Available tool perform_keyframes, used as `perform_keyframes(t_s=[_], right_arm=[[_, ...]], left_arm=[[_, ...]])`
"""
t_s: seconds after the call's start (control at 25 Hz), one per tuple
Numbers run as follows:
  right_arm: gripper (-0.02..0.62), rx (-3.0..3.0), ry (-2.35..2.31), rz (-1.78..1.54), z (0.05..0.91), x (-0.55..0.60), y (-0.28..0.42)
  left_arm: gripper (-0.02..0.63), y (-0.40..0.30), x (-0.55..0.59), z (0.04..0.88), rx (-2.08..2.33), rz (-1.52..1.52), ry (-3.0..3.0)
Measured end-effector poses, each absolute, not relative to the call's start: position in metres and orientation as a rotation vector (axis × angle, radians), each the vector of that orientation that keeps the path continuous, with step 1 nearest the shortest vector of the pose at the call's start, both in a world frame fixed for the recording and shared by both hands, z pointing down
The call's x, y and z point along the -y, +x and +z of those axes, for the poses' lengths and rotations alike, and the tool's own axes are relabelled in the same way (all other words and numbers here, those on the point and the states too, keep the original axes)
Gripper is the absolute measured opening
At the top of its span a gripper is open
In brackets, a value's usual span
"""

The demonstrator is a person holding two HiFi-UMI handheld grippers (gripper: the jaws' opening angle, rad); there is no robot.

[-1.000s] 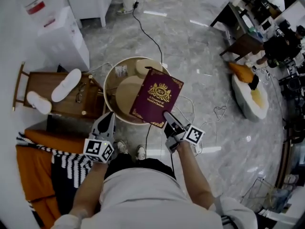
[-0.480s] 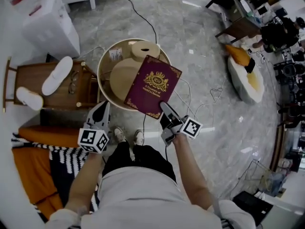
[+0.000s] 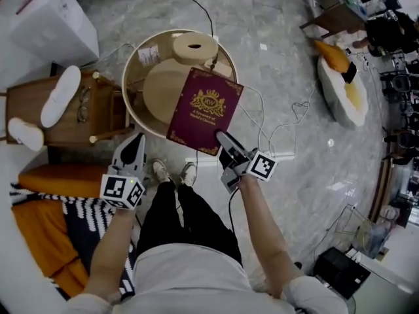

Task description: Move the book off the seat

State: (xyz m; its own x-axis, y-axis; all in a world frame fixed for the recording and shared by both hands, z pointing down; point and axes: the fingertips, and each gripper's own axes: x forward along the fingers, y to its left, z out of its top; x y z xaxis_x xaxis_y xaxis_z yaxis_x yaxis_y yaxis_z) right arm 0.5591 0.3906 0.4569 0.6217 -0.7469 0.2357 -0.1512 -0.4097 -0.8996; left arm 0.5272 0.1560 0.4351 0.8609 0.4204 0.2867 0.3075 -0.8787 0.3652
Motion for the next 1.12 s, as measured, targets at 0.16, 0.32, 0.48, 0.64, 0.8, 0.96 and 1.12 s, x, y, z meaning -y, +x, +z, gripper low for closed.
perform_keyframes(t_s=[0.16,0.32,0.48,0.64,0.8,0.96,1.12], right_arm=[[0.221,-0.745,-1.894,-0.830,0.498,-0.390,0.573],[0.221,-0.760,-1.874,-0.856,0.558,-0.380,0.594],[0.221,-0.789,-1.854,-0.904,0.600,-0.372,0.601],[0.221,-0.802,-1.844,-0.942,0.637,-0.366,0.608],[0.221,-0.810,-1.827,-0.967,0.669,-0.360,0.617],[0.221,-0.834,-1.824,-1.025,0.694,-0.353,0.622],[0.221,-0.824,-1.801,-1.072,0.707,-0.348,0.623]], left_arm=[[0.017,0.534,-0.164,0.463,-0.530,0.534,2.712],[0.017,0.543,-0.165,0.516,-0.514,0.565,2.692],[0.017,0.539,-0.163,0.553,-0.476,0.601,2.689],[0.017,0.535,-0.155,0.573,-0.429,0.628,2.693],[0.017,0.533,-0.150,0.585,-0.393,0.646,2.697],[0.017,0.529,-0.150,0.594,-0.376,0.665,2.693],[0.017,0.526,-0.151,0.598,-0.362,0.673,2.681]])
